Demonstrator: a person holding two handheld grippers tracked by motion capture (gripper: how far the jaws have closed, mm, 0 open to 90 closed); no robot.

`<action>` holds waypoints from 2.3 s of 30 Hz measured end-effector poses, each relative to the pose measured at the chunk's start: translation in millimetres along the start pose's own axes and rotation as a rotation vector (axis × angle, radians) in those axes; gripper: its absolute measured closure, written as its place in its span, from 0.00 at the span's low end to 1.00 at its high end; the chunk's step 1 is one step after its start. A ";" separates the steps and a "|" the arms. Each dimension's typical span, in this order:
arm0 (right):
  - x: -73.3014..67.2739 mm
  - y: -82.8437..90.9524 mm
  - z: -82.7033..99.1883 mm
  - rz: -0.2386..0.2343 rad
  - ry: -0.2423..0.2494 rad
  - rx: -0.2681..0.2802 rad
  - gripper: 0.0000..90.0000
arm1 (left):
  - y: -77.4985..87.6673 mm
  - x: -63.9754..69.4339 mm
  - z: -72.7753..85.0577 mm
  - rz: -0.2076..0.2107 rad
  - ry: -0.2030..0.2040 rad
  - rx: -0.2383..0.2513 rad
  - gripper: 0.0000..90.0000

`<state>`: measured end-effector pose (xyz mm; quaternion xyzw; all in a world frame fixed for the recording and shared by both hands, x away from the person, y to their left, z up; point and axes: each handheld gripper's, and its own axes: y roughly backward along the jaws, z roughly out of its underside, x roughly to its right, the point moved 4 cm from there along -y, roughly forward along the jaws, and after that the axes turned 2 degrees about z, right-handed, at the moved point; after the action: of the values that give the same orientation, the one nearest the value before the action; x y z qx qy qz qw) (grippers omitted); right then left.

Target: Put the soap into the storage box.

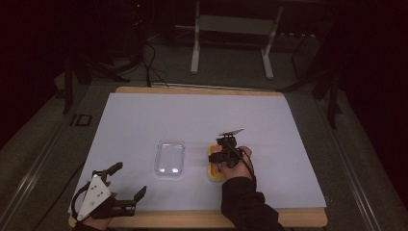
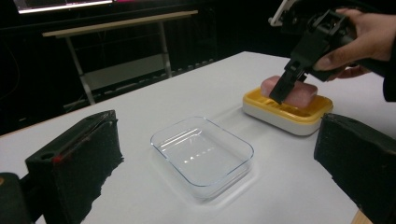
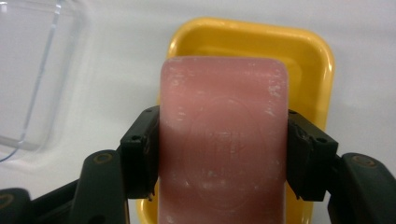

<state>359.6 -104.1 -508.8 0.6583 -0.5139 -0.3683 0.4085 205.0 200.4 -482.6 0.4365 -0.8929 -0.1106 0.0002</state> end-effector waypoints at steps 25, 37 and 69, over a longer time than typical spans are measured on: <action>4.9 -12.9 -0.1 0.002 -0.005 -0.030 0.40 | -0.6 1.3 -0.6 0.019 -0.005 0.004 0.01; 8.9 9.4 -14.3 0.021 0.118 -0.012 0.38 | -1.0 -0.3 0.0 0.020 -0.002 -0.001 0.01; 74.9 41.1 -11.9 -0.151 0.324 0.136 0.13 | -8.6 0.5 4.6 0.012 -0.018 -0.043 0.01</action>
<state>369.9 -181.1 -471.3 0.7719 -0.4141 -0.2517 0.4116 210.9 195.8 -488.8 0.4299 -0.8930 -0.1335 0.0023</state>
